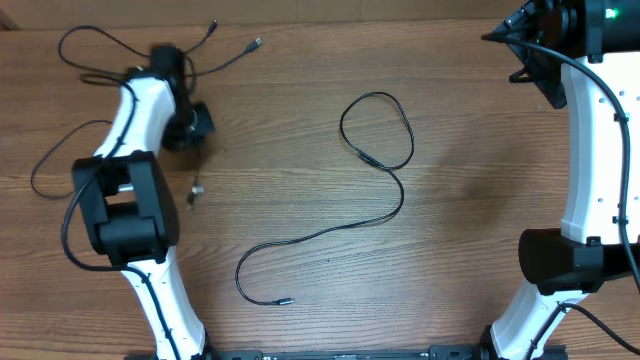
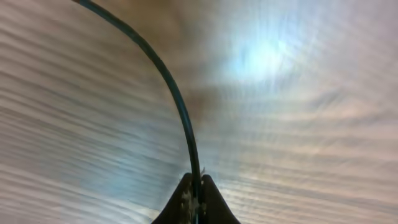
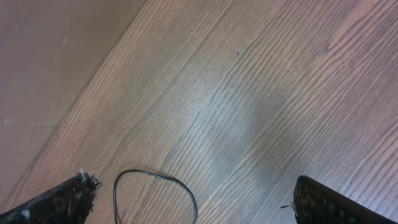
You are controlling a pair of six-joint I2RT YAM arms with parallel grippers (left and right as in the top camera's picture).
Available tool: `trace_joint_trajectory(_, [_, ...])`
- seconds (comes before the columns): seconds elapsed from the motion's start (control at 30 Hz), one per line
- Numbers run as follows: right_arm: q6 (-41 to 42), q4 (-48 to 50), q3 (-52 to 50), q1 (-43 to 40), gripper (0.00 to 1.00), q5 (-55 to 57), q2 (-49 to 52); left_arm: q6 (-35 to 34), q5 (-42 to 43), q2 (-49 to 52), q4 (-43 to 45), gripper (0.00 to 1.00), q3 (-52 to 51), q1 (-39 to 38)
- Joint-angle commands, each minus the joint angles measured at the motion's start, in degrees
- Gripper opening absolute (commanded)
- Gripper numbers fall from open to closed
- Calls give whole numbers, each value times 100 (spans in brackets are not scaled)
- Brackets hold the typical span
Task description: Untangle cables
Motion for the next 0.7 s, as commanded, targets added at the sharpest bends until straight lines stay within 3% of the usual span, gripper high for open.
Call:
trace_joint_trajectory(0.0, [-20, 15, 55, -13, 100, 79, -2, -619, -39, -17, -140, 4, 807, 431])
trace_joint_trajectory(0.43, [-20, 15, 55, -13, 100, 79, -2, -800, 90, -15, -195, 5, 1325, 1239])
trace_joint_trajectory(0.47, [-20, 15, 55, -13, 100, 79, -2, -798, 90, -15, -173, 13, 1325, 1241])
trace_joint_trajectory(0.5, [-20, 15, 55, -13, 100, 79, -2, -798, 63, -13, -138, 27, 1325, 1244])
trace_joint_trajectory(0.6, [-20, 15, 55, -13, 100, 79, -2, -796, -199, -13, -160, 33, 1325, 1252])
trace_joint_trajectory(0.67, [-20, 15, 55, -13, 100, 79, -2, -793, -802, -13, -275, 39, 1325, 1257])
